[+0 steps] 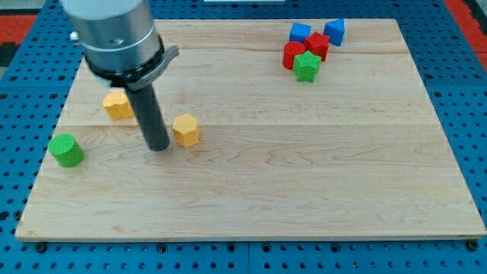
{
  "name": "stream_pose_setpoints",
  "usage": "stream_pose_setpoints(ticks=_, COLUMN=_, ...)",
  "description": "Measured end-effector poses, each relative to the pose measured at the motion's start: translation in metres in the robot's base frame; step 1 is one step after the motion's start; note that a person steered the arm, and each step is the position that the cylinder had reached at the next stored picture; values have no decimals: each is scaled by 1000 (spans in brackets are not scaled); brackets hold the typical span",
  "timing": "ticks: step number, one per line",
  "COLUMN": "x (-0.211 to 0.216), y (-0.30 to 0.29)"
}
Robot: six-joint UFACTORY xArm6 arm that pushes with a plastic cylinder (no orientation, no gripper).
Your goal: Move the yellow hexagon to the bottom of the green star
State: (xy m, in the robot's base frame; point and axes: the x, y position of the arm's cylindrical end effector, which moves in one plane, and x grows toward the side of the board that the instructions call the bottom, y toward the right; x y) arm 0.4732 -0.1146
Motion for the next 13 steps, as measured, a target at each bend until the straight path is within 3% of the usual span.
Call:
stream_pose_setpoints(ticks=2, x=-47, y=79)
stream_pose_setpoints(ticks=4, x=-53, y=89)
stream_pose_setpoints(ticks=5, x=-29, y=87)
stream_pose_setpoints(ticks=7, x=14, y=24)
stream_pose_setpoints(ticks=13, x=14, y=1)
